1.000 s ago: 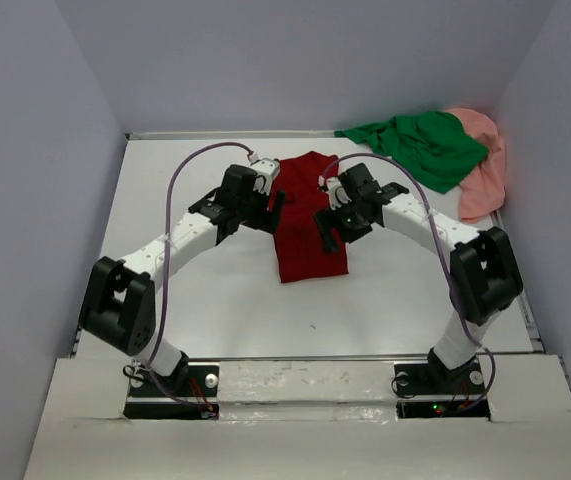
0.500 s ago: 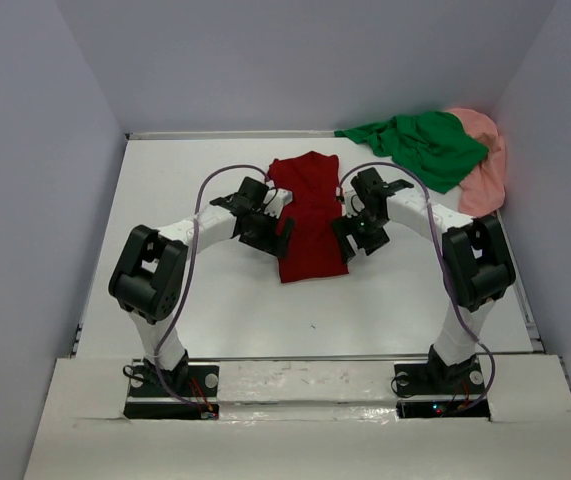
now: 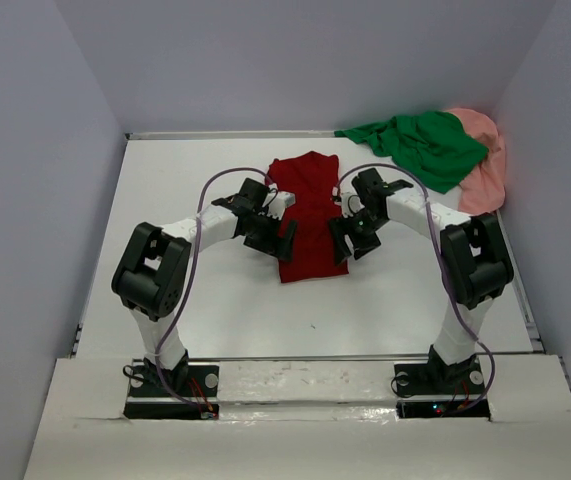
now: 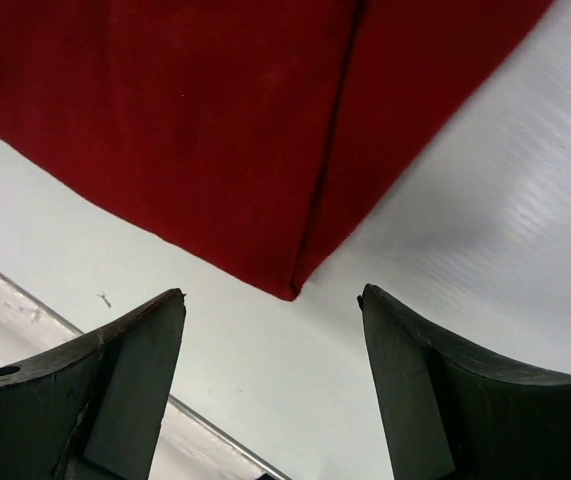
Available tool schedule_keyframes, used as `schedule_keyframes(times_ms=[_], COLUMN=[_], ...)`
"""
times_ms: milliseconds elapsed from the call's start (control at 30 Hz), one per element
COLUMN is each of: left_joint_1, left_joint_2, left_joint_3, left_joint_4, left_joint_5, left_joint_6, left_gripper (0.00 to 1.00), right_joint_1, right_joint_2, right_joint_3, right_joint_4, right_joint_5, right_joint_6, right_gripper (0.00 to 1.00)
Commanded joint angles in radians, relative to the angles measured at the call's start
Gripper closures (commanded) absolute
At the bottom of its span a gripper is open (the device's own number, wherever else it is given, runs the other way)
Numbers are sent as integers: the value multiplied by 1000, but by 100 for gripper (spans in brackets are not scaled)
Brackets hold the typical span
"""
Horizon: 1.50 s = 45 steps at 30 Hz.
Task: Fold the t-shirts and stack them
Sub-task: Fold the tshirt
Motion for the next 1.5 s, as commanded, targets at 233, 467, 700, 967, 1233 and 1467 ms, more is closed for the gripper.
schedule_keyframes(times_ms=[233, 467, 700, 967, 1233, 1467], left_joint_1=[17, 30, 51, 59, 42, 22], left_joint_2=[59, 70, 61, 119, 151, 191], left_joint_3=[16, -35, -52, -55, -32, -23], left_joint_4=[-24, 23, 49, 48, 31, 16], left_joint_5=[149, 184, 187, 215, 218, 204], left_joint_6=[-27, -57, -75, -78, -58, -54], left_gripper=[5, 5, 15, 17, 11, 10], right_joint_1=[-8, -19, -19, -19, -28, -28], right_joint_2=[76, 82, 102, 119, 141, 125], right_joint_3=[35, 55, 58, 52, 83, 70], right_joint_4=[15, 46, 71, 28, -40, -69], right_joint_5=[-104, -113, -148, -150, -9, 99], right_joint_6=[25, 34, 49, 40, 11, -4], right_gripper=[24, 25, 34, 38, 34, 31])
